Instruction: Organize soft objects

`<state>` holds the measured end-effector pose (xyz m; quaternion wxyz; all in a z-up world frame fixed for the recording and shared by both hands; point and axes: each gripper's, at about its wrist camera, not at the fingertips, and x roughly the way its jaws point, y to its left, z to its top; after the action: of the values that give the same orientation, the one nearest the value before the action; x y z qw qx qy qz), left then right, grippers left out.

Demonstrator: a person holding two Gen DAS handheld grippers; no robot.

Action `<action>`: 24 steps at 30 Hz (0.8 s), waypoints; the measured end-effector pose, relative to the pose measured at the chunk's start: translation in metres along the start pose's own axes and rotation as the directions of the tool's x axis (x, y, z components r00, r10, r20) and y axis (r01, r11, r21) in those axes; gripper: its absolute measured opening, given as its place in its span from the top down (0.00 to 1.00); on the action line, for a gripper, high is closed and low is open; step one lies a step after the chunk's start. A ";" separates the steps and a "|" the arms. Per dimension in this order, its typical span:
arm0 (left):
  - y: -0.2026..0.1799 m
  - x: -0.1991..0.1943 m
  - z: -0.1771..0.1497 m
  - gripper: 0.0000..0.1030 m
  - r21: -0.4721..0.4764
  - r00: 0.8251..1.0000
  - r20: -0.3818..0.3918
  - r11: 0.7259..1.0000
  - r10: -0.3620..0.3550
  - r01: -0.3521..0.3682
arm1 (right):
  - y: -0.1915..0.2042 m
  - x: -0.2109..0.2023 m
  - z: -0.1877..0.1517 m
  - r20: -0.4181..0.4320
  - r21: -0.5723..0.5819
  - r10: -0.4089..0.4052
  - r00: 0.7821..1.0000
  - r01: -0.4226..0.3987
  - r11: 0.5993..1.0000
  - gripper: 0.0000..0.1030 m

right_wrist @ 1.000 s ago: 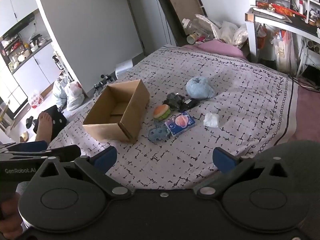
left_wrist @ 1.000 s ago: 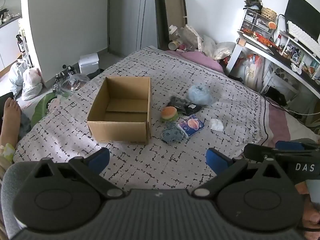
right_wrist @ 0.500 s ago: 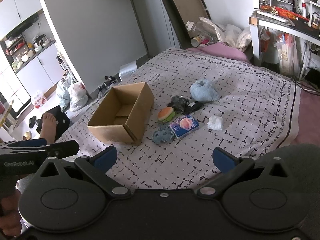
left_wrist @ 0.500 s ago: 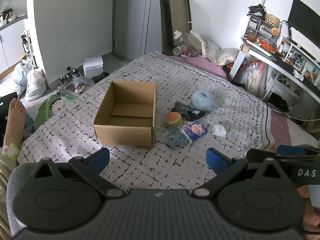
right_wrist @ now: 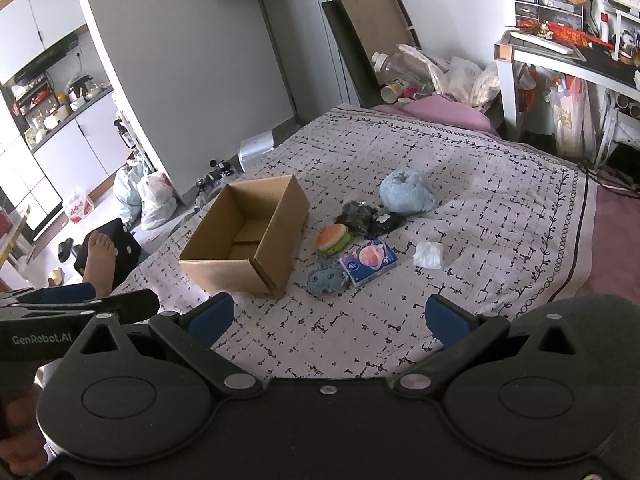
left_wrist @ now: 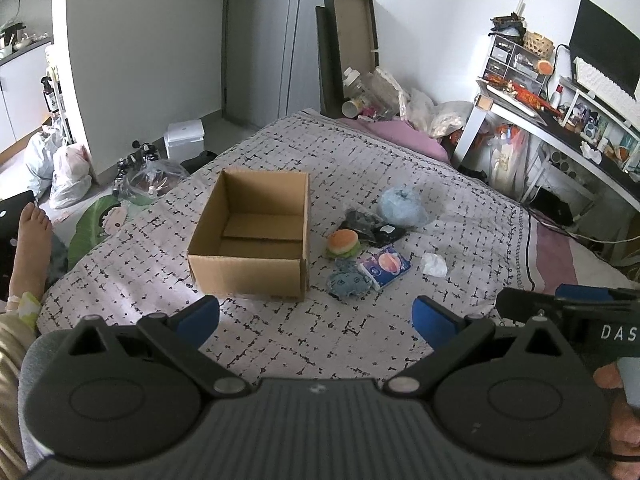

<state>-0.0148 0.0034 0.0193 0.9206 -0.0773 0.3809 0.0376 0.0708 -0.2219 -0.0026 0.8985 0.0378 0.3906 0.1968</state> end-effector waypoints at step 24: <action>0.015 -0.001 0.001 0.01 -0.027 0.999 0.030 1.000 -0.012 0.013 | 0.008 -0.006 0.005 0.056 0.027 -0.034 0.998 0.033 0.999 0.00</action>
<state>-0.0166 0.0181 0.0193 0.9254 -0.0916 0.3659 0.0380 0.0681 -0.2162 0.0066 0.9117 0.0483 0.3684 0.1755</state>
